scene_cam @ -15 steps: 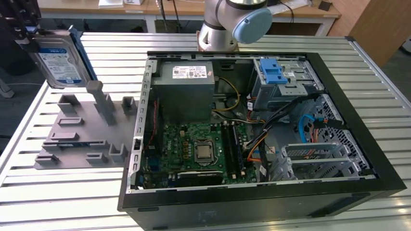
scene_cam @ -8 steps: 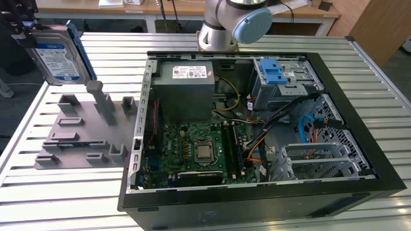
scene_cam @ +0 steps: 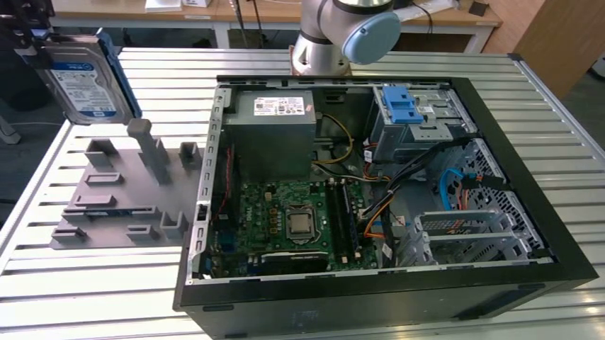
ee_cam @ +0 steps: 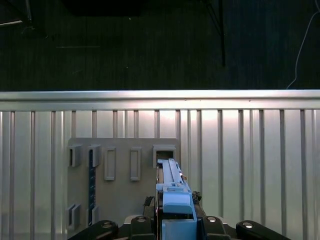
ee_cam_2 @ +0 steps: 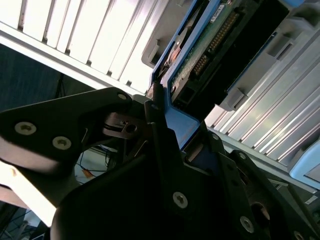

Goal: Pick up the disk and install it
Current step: 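Pick up the disk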

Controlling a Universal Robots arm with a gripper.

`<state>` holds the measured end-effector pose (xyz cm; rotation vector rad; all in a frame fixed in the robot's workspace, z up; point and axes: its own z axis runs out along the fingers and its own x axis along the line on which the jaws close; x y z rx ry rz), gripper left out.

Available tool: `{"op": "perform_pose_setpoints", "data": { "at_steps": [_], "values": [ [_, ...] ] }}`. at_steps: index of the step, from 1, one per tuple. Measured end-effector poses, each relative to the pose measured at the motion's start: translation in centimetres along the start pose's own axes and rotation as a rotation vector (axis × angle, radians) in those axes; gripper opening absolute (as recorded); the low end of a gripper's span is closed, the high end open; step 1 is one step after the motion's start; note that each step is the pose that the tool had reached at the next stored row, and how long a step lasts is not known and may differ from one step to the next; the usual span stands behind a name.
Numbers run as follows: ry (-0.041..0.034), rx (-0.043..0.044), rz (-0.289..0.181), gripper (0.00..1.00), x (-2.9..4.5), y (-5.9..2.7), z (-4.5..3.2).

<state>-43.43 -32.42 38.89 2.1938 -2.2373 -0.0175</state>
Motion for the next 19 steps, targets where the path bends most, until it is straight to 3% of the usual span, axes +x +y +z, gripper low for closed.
{"op": "perform_pose_setpoints", "data": {
  "at_steps": [19],
  "values": [
    [-0.0001,0.0001,0.000,0.36,-0.02,0.03,-1.86]
  ]
}}
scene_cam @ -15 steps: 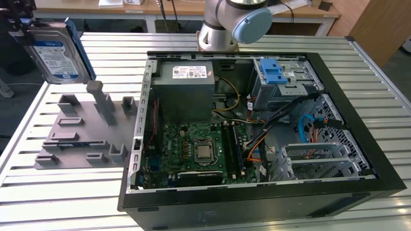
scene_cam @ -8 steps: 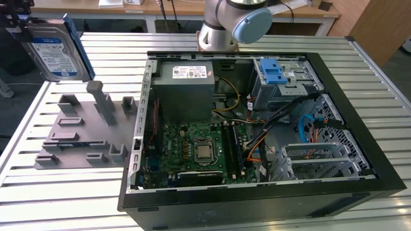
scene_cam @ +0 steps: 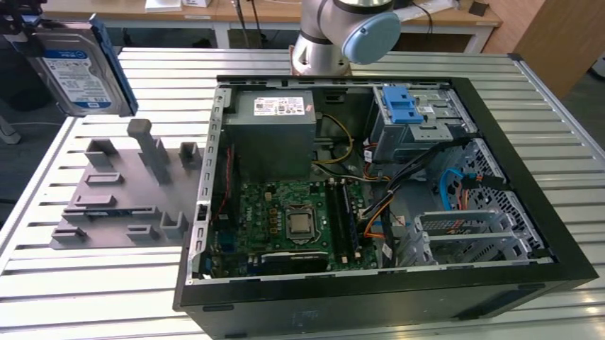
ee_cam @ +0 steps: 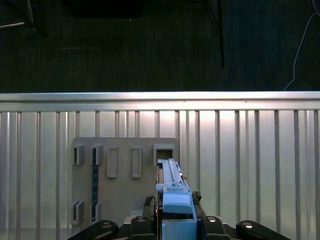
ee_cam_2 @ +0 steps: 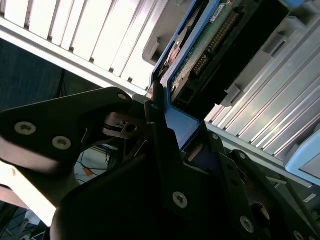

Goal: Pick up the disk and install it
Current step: 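Pick up the disk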

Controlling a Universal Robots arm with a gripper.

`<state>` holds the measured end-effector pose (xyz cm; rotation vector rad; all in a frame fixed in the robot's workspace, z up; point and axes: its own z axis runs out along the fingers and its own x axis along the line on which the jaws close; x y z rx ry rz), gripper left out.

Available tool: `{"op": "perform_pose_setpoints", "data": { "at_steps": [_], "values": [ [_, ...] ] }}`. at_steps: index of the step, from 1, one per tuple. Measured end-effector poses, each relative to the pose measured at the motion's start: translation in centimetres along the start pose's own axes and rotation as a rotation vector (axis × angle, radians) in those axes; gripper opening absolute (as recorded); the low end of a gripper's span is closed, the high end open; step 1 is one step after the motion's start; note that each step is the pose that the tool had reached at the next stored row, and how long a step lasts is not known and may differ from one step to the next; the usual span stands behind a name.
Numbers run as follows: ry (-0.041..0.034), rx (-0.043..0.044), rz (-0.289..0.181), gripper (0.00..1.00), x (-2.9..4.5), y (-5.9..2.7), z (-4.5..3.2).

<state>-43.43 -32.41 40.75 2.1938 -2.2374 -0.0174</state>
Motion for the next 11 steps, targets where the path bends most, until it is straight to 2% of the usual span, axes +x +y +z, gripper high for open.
{"op": "perform_pose_setpoints", "data": {
  "at_steps": [11],
  "values": [
    [0.0001,-0.0001,0.000,0.36,0.00,0.01,-1.05]
  ]
}}
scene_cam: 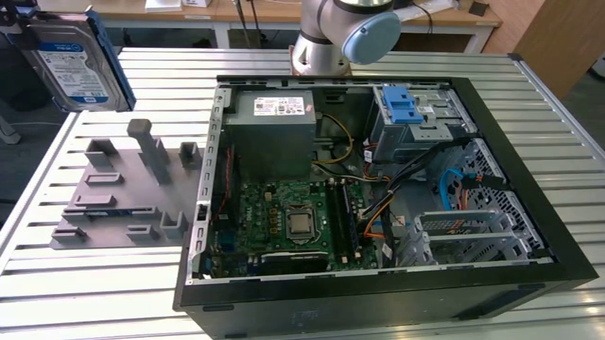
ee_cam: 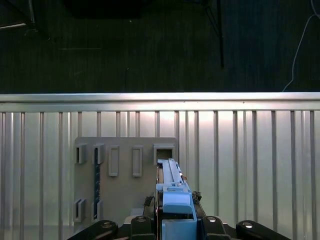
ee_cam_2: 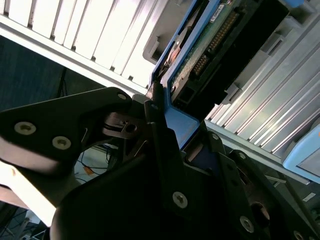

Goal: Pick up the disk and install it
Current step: 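Pick up the disk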

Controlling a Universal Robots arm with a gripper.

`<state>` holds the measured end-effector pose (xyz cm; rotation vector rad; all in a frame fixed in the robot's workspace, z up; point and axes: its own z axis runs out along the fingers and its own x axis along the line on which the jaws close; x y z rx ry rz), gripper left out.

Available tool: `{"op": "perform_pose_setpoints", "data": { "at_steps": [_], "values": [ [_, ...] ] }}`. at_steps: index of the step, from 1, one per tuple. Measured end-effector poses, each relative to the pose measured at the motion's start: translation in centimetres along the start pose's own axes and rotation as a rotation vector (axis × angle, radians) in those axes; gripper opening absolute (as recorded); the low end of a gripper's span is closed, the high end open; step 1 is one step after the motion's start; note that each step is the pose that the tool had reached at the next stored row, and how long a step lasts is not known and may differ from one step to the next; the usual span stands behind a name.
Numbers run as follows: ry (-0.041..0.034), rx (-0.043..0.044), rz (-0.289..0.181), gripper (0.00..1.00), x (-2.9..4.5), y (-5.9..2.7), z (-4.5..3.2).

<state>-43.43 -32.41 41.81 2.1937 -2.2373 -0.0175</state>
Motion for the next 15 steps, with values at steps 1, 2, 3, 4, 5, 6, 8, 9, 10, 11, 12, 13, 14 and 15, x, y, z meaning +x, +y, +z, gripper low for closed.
{"op": "perform_pose_setpoints", "data": {
  "at_steps": [1,2,3,4,5,6,8,9,10,11,12,13,14,15],
  "values": [
    [0.0000,0.0001,0.000,0.36,0.00,0.00,-0.10],
    [0.0000,0.0001,0.000,0.36,0.00,0.00,-0.21],
    [-0.0001,0.0001,0.000,0.36,0.00,0.01,-0.32],
    [-0.0001,0.0001,0.000,0.36,0.00,0.01,-0.45],
    [-0.0001,0.0002,0.000,0.36,0.00,0.01,-0.54],
    [-0.0001,0.0002,0.000,0.36,0.00,0.01,-0.63],
    [0.0000,0.0001,0.000,0.36,0.00,0.01,-0.82],
    [-0.0001,0.0001,0.000,0.36,0.00,0.01,-0.91],
    [0.0000,0.0000,0.000,0.36,0.00,0.01,-1.01],
    [-0.0001,0.0001,0.000,0.36,0.00,0.02,-1.11],
    [0.0000,0.0001,0.000,0.36,0.00,0.02,-1.24],
    [-0.0001,0.0001,0.000,0.36,0.00,0.02,-1.39],
    [-0.0001,0.0002,0.000,0.36,0.00,0.02,-1.50],
    [-0.0001,0.0002,0.000,0.36,0.00,0.02,-1.60]
  ]
}}
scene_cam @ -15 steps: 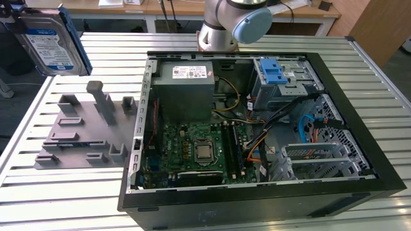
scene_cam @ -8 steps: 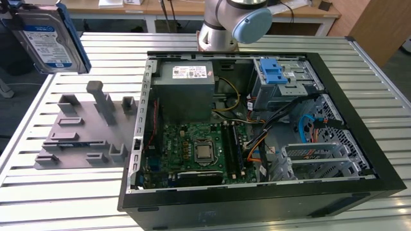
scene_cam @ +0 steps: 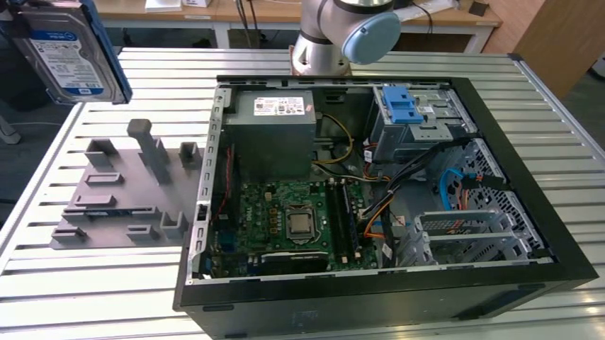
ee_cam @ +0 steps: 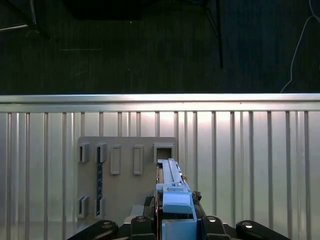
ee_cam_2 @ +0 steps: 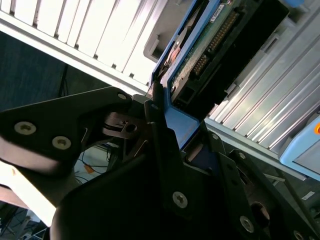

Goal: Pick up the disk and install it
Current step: 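Pick up the disk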

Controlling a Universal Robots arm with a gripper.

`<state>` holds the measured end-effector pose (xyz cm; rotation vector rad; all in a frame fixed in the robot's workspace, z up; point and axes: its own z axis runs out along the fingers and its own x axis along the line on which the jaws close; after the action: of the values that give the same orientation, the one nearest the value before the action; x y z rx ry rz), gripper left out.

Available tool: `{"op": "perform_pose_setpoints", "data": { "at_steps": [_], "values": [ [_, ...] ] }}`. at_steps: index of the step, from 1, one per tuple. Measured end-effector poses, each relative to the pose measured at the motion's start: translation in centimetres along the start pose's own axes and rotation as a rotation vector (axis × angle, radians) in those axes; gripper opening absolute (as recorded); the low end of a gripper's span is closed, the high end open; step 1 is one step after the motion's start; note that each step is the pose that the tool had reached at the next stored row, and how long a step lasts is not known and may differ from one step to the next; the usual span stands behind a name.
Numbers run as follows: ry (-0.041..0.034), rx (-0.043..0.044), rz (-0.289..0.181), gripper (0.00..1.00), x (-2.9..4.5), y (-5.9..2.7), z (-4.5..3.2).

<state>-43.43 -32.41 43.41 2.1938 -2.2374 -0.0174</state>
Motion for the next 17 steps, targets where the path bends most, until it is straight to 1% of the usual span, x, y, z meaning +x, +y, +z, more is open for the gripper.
{"op": "perform_pose_setpoints", "data": {
  "at_steps": [17],
  "values": [
    [0.0000,-0.0001,0.000,0.36,0.00,0.02,-1.48]
  ]
}}
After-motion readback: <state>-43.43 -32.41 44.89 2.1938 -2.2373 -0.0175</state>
